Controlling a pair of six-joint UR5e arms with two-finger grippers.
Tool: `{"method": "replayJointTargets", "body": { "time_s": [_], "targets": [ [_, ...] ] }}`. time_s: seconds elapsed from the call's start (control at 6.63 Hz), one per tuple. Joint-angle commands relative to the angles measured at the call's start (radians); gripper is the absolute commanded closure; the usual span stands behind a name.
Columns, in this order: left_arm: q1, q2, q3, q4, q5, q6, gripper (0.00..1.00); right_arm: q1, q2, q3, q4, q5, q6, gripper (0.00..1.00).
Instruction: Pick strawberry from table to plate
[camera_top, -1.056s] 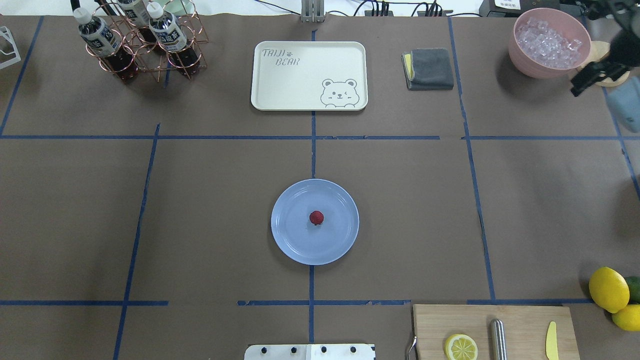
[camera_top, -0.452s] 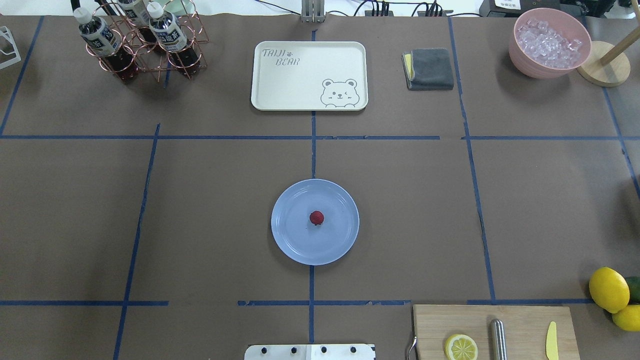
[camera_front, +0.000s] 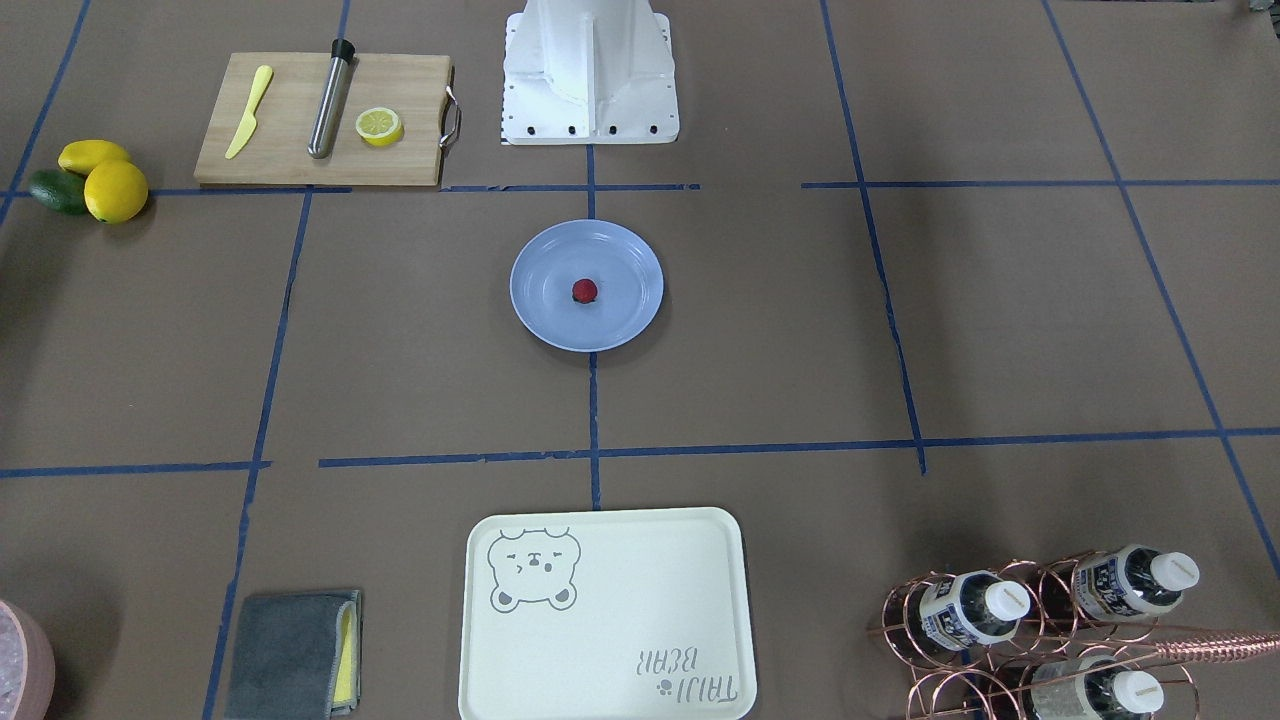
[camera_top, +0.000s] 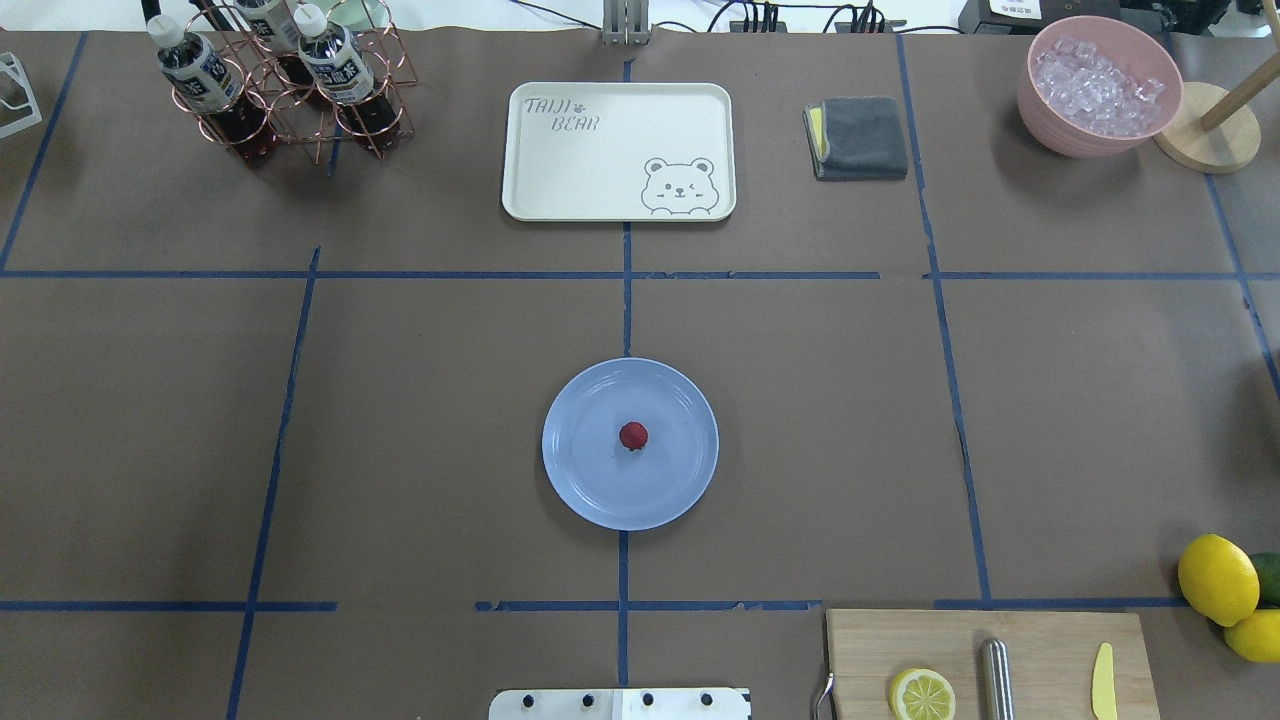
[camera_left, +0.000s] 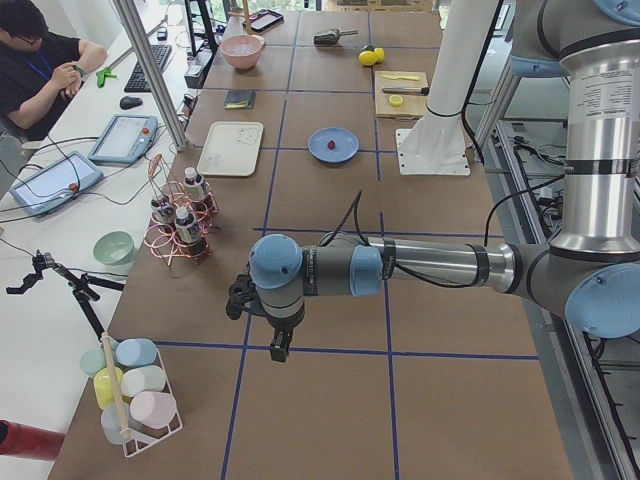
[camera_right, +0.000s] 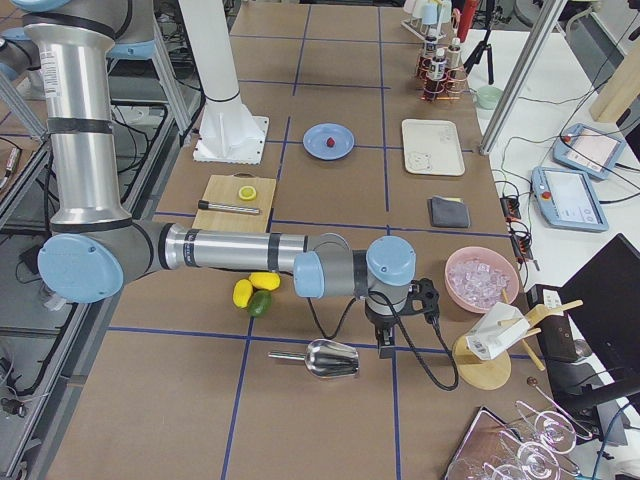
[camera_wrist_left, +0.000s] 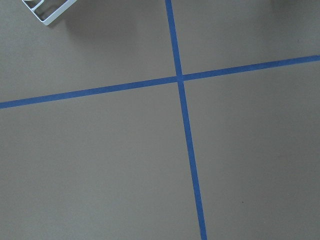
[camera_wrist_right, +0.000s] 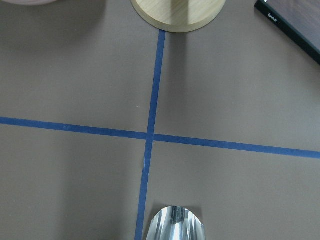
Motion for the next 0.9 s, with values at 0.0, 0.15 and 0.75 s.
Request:
{"method": "replayJointTargets", "body": {
  "time_s": [0.0,0.15,0.75],
  "targets": [
    [0.001,-0.001,-0.002,-0.002,-0.002,0.003,0.00,0.009,-0.042,0.033,-0.011,0.004,-0.005,0.00],
    [-0.001,-0.001,-0.005,-0.002,0.000,0.003,0.00,0.009,-0.048,0.037,-0.012,0.005,-0.002,0.00],
    [0.001,-0.001,-0.011,-0.002,-0.002,0.003,0.00,0.009,-0.056,0.034,-0.012,0.015,0.002,0.00]
  ]
}}
